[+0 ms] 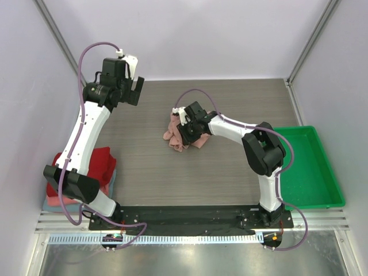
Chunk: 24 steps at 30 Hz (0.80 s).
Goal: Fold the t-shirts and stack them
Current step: Flatten the tshirt out
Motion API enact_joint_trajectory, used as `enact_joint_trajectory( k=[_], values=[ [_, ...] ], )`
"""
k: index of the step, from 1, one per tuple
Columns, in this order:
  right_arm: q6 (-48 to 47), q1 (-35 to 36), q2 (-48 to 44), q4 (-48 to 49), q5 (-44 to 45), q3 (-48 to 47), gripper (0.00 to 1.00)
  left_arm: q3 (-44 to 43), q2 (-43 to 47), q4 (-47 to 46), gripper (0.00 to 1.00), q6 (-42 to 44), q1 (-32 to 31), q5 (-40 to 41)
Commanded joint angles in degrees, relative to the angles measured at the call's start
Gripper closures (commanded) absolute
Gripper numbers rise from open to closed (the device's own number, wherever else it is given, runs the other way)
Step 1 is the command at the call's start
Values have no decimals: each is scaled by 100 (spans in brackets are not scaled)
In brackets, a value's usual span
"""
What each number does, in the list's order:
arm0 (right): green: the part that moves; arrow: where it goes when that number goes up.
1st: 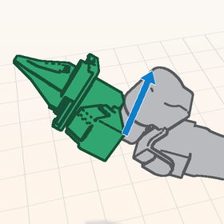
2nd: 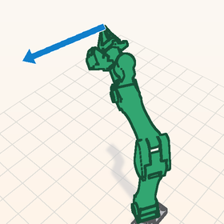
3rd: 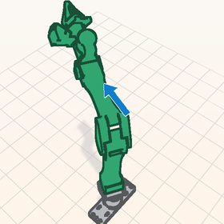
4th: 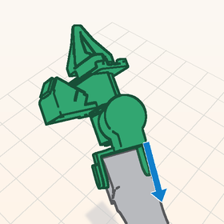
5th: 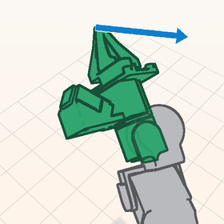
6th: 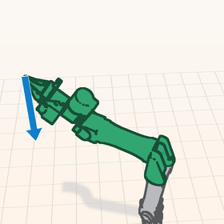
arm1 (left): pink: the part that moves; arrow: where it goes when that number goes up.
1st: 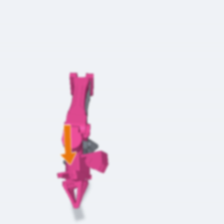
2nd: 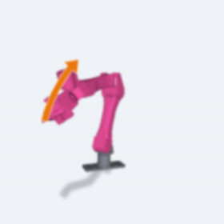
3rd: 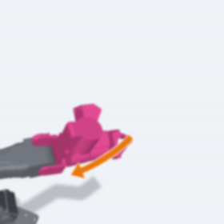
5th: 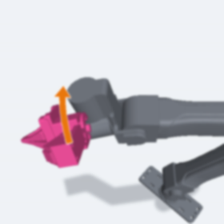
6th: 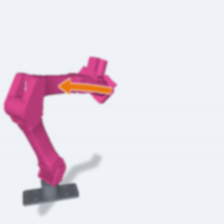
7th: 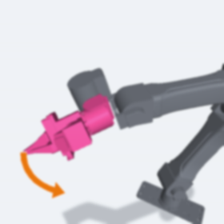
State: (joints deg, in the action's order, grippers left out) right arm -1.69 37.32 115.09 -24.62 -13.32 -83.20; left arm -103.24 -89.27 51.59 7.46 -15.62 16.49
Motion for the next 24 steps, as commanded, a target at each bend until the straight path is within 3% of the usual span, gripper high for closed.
enact_joint_trajectory(
  k=[1, 4, 7, 9, 19, 24],
  values=[
    [-42, 3, 22, 221, 662, -179, 64, -187, 42, -132, 2, -52, 41, 12],
    [-155, 3, 66, 230, 796, -162, 64, -258, -11, -132, 2, -43, 41, 3],
    [-287, -5, 102, 230, 901, -153, 92, -319, -81, -141, 2, -70, 41, -23],
    [-454, 3, -99, 221, 980, -153, 99, -372, -125, -150, 2, -78, 41, -41],
    [-3563, 47, -2892, 194, 1657, -258, 99, -609, -292, -290, 2, 1, 41, 100],
    [-5226, 56, -3651, 879, 1894, -126, 99, -916, -468, -299, 2, -61, 50, 65]
  ],
)
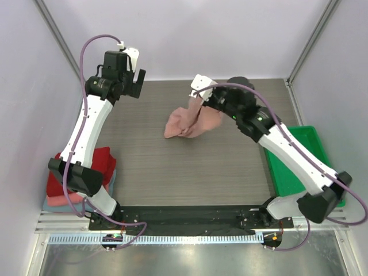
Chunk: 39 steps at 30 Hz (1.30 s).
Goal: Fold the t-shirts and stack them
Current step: Flatten the tshirt out
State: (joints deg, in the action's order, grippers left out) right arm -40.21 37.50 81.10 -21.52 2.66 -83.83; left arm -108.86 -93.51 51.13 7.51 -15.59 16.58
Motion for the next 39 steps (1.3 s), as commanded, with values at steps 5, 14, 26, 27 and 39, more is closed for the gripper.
enact_joint_trajectory(
  k=[5, 14, 26, 27, 39],
  values=[
    [-1894, 74, -358, 948, 446, -668, 99, -697, -220, -227, 3, -118, 30, -181],
    [-1904, -189, -542, 930, 1149, 568, 99, 116, -588, 291, 20, 303, -259, -2014],
    [-787, -1148, -655, 344, 548, 1695, 54, 1842, -1133, -235, 30, 638, -1472, -2422],
    [-787, -1139, -709, 89, 143, 1643, 52, 1816, -1230, -270, 31, 577, -1490, -2431],
    [-849, -481, 167, -3, -1803, 2345, 51, 1877, -757, 19, 29, 103, -700, -2475]
  ],
)
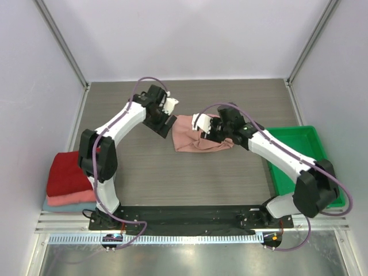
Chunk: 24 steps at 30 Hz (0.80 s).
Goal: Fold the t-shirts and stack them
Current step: Flatten the tshirt out
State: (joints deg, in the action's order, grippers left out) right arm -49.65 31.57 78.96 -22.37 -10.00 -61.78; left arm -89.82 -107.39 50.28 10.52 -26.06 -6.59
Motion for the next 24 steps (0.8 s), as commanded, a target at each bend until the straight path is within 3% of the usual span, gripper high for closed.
enact_joint_trajectory(
  k=[1, 11, 24],
  values=[
    [113, 121, 470, 179, -564, 175, 51, -18, 710, 148, 28, -235, 469, -193],
    [262, 297, 1507, 497, -1004, -194, 50, 87, 1396, 360, 27, -349, 1700, -220],
    [157, 657, 2474, 524, -635, -940, 50, 325, 1634, 219, 27, -437, 2009, -202]
  ],
)
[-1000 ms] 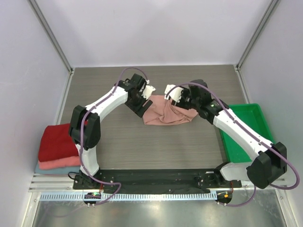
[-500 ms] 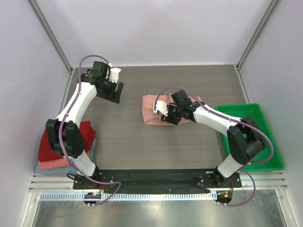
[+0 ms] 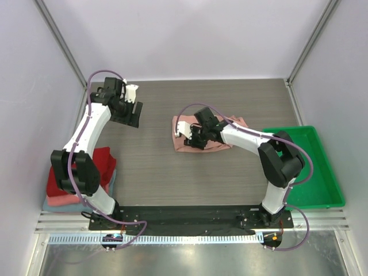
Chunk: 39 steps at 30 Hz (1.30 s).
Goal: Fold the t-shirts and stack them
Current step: Flatten the tshirt out
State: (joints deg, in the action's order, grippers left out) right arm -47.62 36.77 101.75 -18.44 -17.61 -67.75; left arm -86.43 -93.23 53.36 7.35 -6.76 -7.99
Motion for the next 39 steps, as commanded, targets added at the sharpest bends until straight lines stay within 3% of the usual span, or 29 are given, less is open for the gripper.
enact_joint_trajectory(
  k=[1, 10, 21, 25, 26, 29, 39],
  values=[
    [-98, 163, 248, 112, 161, -397, 51, 4, 218, -107, 27, -129, 88, -62],
    [-336, 366, 890, -213, 750, -951, 58, 109, 279, -221, 27, -226, 219, -133],
    [-485, 383, 741, -327, 1040, -846, 59, 83, 209, -309, 26, -314, 290, -229],
    [-468, 374, 828, -336, 1066, -854, 69, 39, 174, -309, 26, -331, 290, -229],
    [-451, 374, 846, -353, 1084, -889, 83, 39, 182, -309, 26, -322, 290, -229],
    [-407, 366, 680, -371, 1128, -1091, 97, 30, 191, -309, 26, -305, 290, -212],
    [-415, 339, -717, -389, 1646, -3173, 99, -470, 59, -370, 26, -314, 290, -221]
  ],
)
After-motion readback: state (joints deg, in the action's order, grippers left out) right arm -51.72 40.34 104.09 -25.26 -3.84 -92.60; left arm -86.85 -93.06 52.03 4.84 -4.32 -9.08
